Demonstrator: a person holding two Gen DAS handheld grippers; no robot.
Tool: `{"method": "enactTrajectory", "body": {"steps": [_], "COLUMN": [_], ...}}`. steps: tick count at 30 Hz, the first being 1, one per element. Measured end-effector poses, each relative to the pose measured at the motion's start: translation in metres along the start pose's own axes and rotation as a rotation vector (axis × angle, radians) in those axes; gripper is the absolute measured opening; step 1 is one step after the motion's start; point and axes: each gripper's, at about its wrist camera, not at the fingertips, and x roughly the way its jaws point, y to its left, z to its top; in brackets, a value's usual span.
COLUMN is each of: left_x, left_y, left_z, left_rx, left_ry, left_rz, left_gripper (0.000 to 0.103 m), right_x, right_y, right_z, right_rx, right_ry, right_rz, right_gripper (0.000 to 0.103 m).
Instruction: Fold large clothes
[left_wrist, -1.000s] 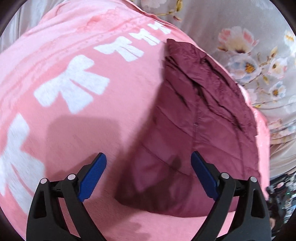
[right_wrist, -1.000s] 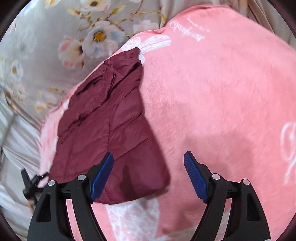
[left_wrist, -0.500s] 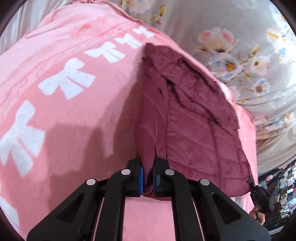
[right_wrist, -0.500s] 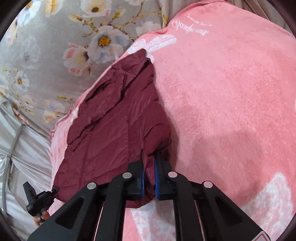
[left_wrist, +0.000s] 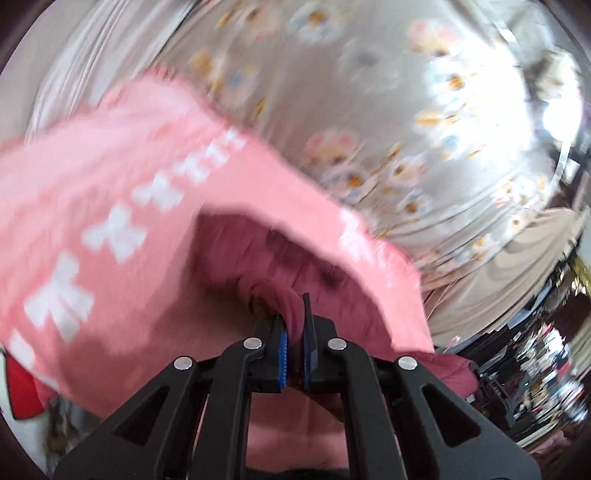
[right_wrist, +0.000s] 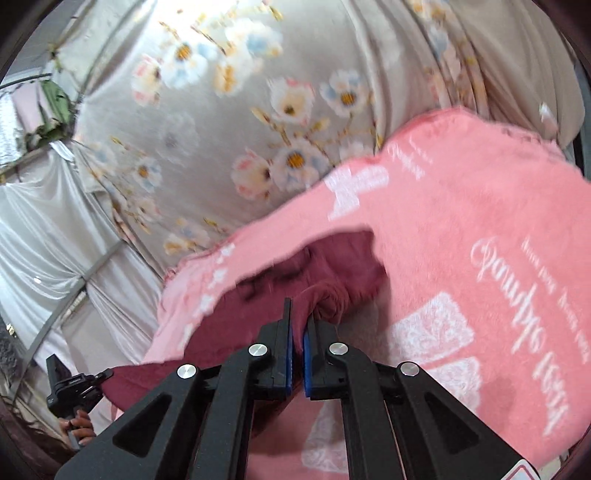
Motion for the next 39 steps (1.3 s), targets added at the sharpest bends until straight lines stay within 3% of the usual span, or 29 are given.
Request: {"method": "enactTrajectory", "body": {"steps": [4,8,12,18,23,29,35,37,39], "left_x": [0.01,0.082,0.182,0.299,0.335,0.35,0.349,0.337,0.316], "left_y": [-0.044,-0.04,-0.003,0.067,0.097,0.106,0.11,0.109,0.102], "left_z": [0.039,0.082,0.111,0.091,0.069,0.058,0.055,0.057,0.062], "left_rx": [0.141,0.217,0.207,0.15,0.11,0.121,0.113,0.105,0.118], "left_ry": [-0.08,-0.077,0.032,0.236,0.305,0.31,0.253,0.226,0.181], "left_rz": [0.024,0.17,0.339,0.495,0.523,0.521,0.451,0.428,0.426], "left_gripper": [0.005,0.005,0.005,0.005,0.007,0.009,0.012,0.015,0.026], "right_x": [0.003,0.068,0.171,0.271,0.316,0.342,0.344,0.333,0.314], "right_y": [0.025,0.024,-0.013,-0.057,-0.079,-0.092,-0.093,-0.093,-0.095], "right_z": [0.035,0.069,0.085,0.063,0.044,0.022,0.011,0.016,0.023], "right_rx": [-0.071,-0.091,-0.025,0.029,0.027,0.002,-0.032,-0.005,0.042], "right_ry": [-0.103,-0.099,0.017,0.178,0.252,0.308,0.288,0.257,0.217], "right_rz": [0.037,0.004,-0.073,-0.165,-0.243,-0.301,-0.328,-0.304,-0.265], "right_gripper": [0.004,0.004,0.004,0.004,0.004,0.004,0.004,0.011,0.021]}}
